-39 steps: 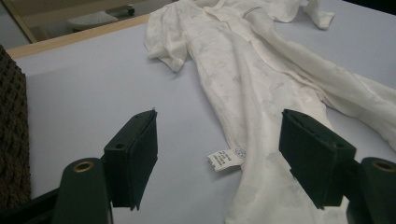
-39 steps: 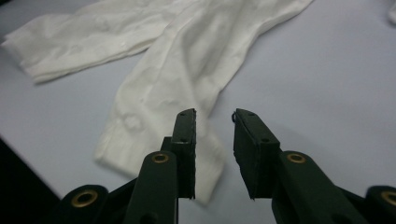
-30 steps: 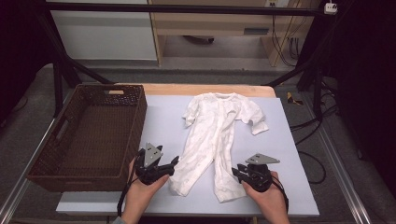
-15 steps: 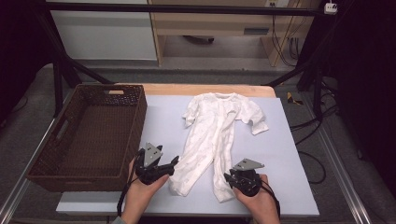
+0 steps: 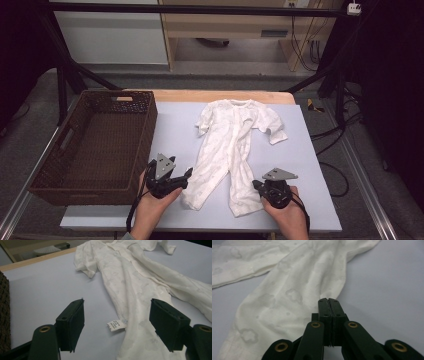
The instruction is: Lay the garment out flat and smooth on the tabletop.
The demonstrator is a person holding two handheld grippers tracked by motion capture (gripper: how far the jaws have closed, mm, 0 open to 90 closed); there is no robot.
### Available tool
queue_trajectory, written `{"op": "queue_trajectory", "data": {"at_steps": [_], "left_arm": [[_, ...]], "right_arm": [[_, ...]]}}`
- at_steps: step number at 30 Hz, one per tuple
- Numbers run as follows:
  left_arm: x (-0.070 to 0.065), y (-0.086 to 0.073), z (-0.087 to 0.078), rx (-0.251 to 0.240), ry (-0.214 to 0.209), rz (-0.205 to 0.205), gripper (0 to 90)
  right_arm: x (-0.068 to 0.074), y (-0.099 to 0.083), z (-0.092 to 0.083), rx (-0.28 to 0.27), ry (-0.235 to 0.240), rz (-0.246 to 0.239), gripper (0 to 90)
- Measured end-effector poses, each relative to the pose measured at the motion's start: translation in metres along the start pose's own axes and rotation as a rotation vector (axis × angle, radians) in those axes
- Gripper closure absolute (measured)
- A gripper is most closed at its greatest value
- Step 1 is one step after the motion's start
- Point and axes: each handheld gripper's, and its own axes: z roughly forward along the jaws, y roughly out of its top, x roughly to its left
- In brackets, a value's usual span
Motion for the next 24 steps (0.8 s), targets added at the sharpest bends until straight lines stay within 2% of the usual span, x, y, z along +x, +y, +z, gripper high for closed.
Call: {"op": "queue_trajectory", "data": {"at_steps": [4,11,17,24], "left_arm": [[-0.001,0.000,0.001,0.000,-0.002,-0.002,27.6],[-0.004,0.000,0.001,0.004,-0.007,0.009,27.6],[-0.007,0.001,0.002,0.010,-0.021,0.020,28.0],[-0.011,0.003,0.001,0.008,-0.041,0.031,29.3]], "right_arm": [[-0.010,-0.003,-0.008,0.004,-0.021,0.007,90.0],[-0.024,-0.010,-0.019,0.058,-0.078,-0.023,90.0],[-0.037,-0.017,-0.029,0.065,-0.101,0.000,90.0],[-0.041,-0.019,-0.029,0.082,-0.122,-0.004,89.7]]}}
